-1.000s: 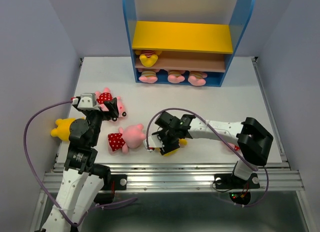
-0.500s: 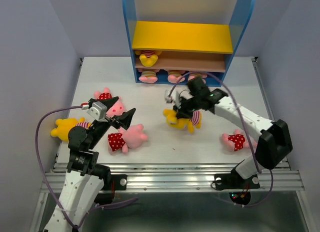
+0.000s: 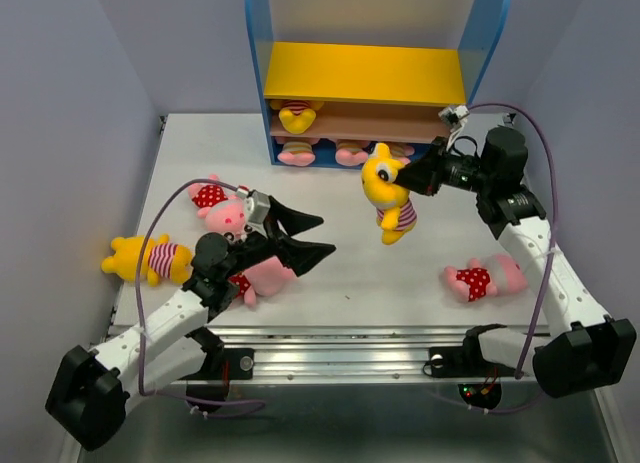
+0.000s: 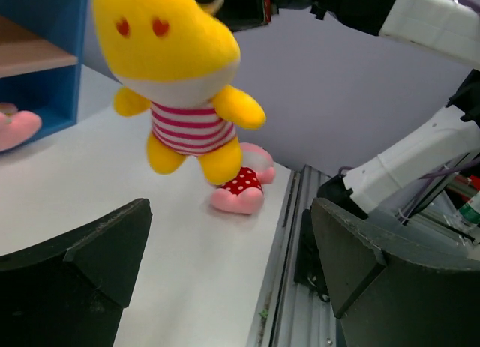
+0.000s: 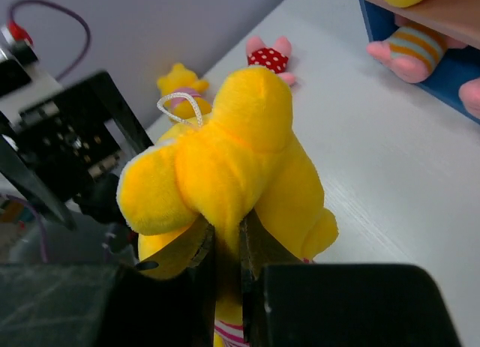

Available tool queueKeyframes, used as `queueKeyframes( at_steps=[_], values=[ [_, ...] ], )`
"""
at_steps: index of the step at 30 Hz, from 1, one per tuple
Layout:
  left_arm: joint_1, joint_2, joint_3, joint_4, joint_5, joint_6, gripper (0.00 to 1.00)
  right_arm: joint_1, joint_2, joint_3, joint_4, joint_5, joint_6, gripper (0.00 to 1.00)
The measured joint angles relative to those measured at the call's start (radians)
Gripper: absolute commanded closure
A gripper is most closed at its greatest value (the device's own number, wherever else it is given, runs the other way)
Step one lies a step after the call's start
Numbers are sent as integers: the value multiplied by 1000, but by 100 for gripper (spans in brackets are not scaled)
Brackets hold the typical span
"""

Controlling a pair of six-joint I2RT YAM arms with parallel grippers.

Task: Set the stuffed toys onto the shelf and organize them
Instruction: Grab a stuffed toy with the right arm, then pass the stuffed toy from the right arm to the left

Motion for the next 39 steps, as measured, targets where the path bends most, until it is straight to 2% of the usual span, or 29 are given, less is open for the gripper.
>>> queueKeyframes(
  at_steps=[4,8,13,19,27,34,39],
  values=[
    [-177,134,0,113,-131,-7,1,-32,21,-49,255,-27,357,99],
    [-231,281,10,217,-224,-21,1,-74,27,-185,603,-60,761,99],
    [-277,415,88,279,-279,-36,1,-95,28,-258,836,-92,1017,99],
    [-297,473,125,388,-283,-67,1,-95,-6,-282,1013,-120,1151,99],
    [-331,569,145,429,-242,-145,2,-95,-24,-362,1274,-135,1262,99],
    [-336,648,145,442,-192,-270,10,-95,-27,-378,1351,-136,1282,99],
    [-342,677,145,440,-167,-340,10,-95,-33,-399,1352,-136,1265,99]
  ],
)
